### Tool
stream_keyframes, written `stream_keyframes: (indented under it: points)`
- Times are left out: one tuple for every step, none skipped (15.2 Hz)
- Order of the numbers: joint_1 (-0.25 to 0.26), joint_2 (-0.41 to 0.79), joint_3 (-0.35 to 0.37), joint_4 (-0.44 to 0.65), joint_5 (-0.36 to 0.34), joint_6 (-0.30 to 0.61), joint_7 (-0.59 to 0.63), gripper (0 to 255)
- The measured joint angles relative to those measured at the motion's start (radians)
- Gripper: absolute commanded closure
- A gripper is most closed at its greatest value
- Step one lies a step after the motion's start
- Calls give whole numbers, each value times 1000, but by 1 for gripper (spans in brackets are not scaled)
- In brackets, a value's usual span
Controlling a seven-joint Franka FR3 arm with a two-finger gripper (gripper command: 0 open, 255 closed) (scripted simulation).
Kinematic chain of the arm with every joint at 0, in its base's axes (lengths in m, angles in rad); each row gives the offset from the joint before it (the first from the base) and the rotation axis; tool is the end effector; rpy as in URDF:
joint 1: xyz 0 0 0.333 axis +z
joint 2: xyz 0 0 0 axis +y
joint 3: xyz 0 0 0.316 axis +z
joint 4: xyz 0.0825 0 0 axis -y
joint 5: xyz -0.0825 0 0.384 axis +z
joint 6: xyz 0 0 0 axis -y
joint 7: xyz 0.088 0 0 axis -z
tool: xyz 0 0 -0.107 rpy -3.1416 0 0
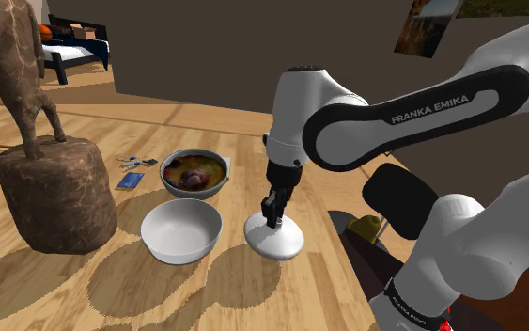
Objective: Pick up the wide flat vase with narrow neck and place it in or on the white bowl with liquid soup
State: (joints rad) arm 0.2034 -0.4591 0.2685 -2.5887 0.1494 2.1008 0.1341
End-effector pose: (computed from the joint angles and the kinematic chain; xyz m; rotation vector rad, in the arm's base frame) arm 0.3448 0.1817 0.4033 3.1183 0.3609 -0.0619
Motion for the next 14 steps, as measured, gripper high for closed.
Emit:
stream_keyframes:
  points:
    - [-1, -7, -3, 7, -1, -15, -2, 255]
    - [0, -13, -4, 18, -1, -30, -1, 255]
    - [-1, -18, -6, 30, -3, -47, -1, 255]
    - [0, -22, -6, 40, -3, -62, 1, 255]
    - [-2, -26, -10, 49, -5, -75, -2, 255]
    - [-2, -34, -12, 58, -5, -91, -2, 255]
    - [-2, -38, -14, 66, -6, -105, -3, 255]
    - [-2, -42, -15, 76, -6, -118, -2, 255]
    - [-2, -47, -16, 87, -7, -133, -1, 255]
    - [-3, -53, -19, 99, -8, -152, -2, 255]
    - [-4, -54, -22, 112, -10, -166, -4, 255]
    - [-4, -58, -23, 123, -11, -181, -3, 255]
    - [-4, -62, -24, 133, -11, -195, -2, 255]
    - [-4, -63, -24, 146, -12, -208, -1, 255]
